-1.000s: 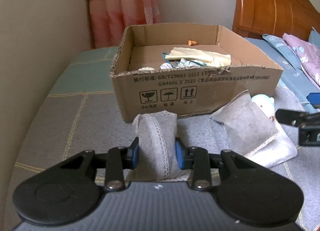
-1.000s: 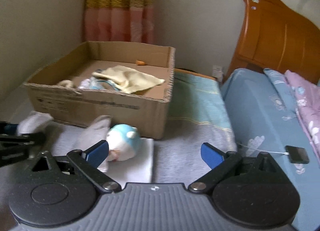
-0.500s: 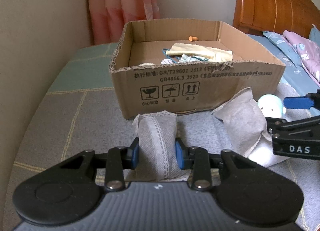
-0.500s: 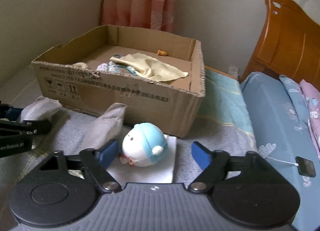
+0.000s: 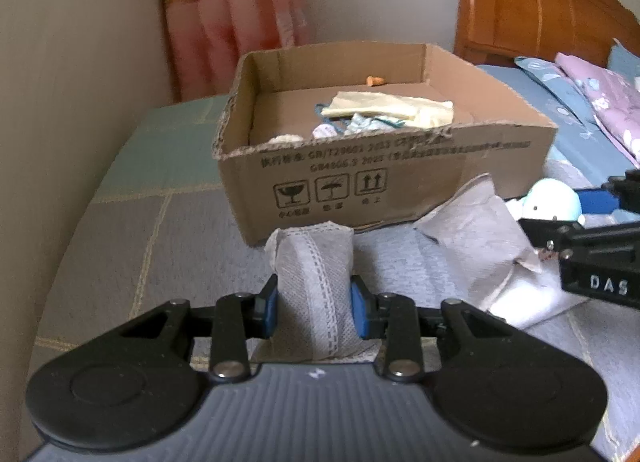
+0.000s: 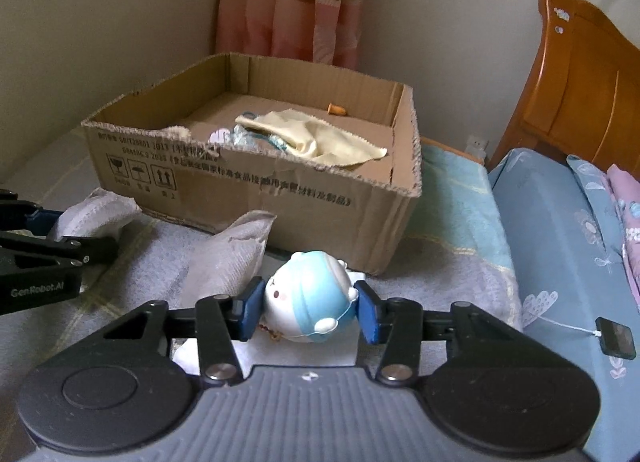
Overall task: Organize soft objects
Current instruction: 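Grasp the white-and-blue ball with the right tool while the left holds the pouch, then carry the pouch and ball into the box and open both tools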
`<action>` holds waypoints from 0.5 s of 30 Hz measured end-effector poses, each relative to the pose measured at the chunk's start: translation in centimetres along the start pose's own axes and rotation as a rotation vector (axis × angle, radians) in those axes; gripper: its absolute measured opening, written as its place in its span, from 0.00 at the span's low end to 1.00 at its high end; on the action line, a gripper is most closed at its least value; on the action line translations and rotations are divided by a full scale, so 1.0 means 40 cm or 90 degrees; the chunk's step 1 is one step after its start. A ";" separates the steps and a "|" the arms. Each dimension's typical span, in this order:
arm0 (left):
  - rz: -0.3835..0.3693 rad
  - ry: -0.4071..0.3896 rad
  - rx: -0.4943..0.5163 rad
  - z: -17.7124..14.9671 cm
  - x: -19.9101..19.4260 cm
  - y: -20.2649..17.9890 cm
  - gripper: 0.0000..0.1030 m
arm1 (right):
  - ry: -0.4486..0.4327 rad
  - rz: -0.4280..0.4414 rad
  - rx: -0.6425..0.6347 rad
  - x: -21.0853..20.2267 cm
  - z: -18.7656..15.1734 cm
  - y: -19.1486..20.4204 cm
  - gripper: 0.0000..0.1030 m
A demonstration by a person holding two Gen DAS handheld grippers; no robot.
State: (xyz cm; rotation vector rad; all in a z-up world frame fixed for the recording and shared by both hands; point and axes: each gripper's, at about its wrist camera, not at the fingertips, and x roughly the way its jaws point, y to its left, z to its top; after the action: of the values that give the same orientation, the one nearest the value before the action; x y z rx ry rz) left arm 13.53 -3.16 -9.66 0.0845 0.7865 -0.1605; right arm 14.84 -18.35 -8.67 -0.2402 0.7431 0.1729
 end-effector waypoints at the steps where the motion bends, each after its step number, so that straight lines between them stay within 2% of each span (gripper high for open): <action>1: -0.004 -0.002 0.006 0.001 -0.007 0.000 0.32 | -0.003 0.000 0.000 -0.009 0.002 -0.003 0.51; 9: -0.065 -0.004 0.061 0.030 -0.080 -0.002 0.32 | -0.017 0.021 -0.023 -0.085 0.021 -0.023 0.51; 15: -0.096 -0.046 0.096 0.102 -0.146 0.003 0.32 | -0.065 0.045 -0.028 -0.159 0.083 -0.049 0.51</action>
State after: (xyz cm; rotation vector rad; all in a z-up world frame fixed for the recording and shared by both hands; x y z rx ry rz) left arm 12.35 -2.93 -2.64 0.1614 0.7083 -0.3640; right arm 12.85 -19.75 -1.64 -0.2458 0.6477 0.2675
